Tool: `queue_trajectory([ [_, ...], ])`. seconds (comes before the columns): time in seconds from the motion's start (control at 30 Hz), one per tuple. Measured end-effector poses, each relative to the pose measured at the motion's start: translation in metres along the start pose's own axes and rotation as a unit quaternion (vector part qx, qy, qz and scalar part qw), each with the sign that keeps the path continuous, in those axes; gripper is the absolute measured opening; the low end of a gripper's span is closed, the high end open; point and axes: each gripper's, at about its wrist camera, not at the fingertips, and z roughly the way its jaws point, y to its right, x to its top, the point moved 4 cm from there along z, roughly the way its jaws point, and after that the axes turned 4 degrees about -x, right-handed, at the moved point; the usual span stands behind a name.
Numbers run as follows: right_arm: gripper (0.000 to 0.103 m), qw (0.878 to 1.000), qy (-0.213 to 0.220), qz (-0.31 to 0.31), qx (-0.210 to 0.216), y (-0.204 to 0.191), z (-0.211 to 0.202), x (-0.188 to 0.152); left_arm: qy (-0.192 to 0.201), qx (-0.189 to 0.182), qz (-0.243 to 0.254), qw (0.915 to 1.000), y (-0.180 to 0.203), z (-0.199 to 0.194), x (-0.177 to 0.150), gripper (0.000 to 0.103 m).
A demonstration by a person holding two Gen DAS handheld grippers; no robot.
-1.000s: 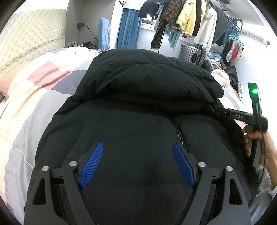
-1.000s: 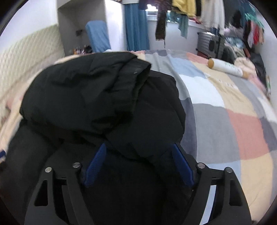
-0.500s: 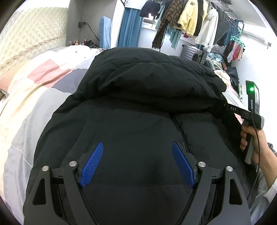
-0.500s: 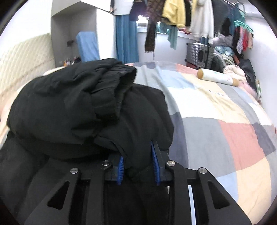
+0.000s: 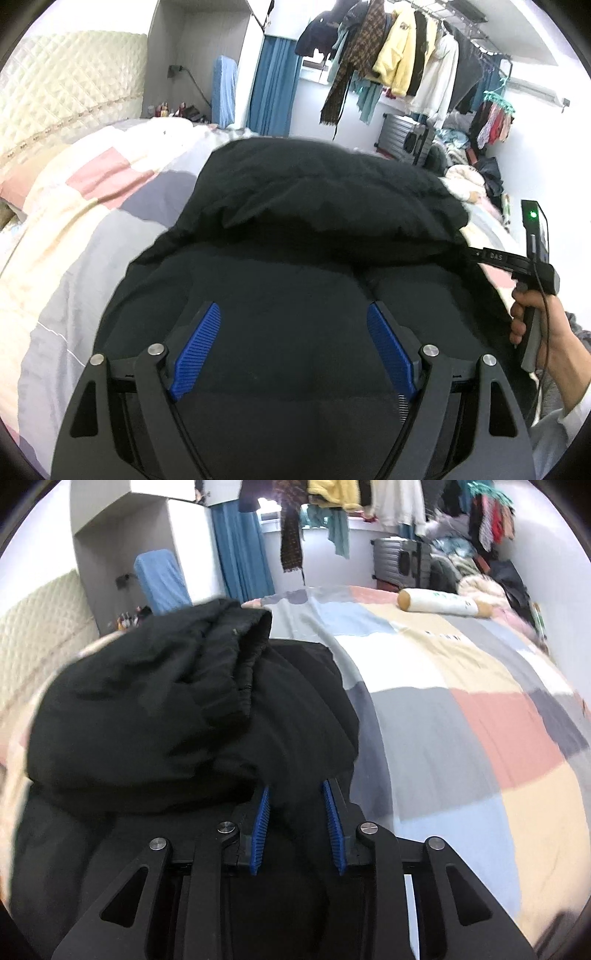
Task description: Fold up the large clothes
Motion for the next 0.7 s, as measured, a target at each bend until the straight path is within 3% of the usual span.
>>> queue_trajectory([
  [0.13, 0.027, 0.999, 0.038, 0.004, 0.030, -0.009, -0.056, 0.008, 0.018, -0.020, 0.006, 0.9996, 0.021, -0.031, 0.017, 0.082],
  [0.37, 0.027, 0.992, 0.109, -0.037, 0.053, -0.025, -0.171, 0.029, 0.076, -0.009, 0.071, 0.9946, 0.067, -0.114, 0.050, 0.082],
  [0.57, 0.027, 0.985, 0.139, -0.047, 0.088, -0.030, -0.256, 0.035, 0.116, -0.013, 0.094, 0.9887, 0.092, -0.195, 0.074, 0.082],
  [0.7, 0.027, 0.982, 0.141, -0.055, 0.112, -0.028, -0.289, 0.027, 0.116, -0.019, 0.101, 0.9879, 0.096, -0.239, 0.081, 0.082],
])
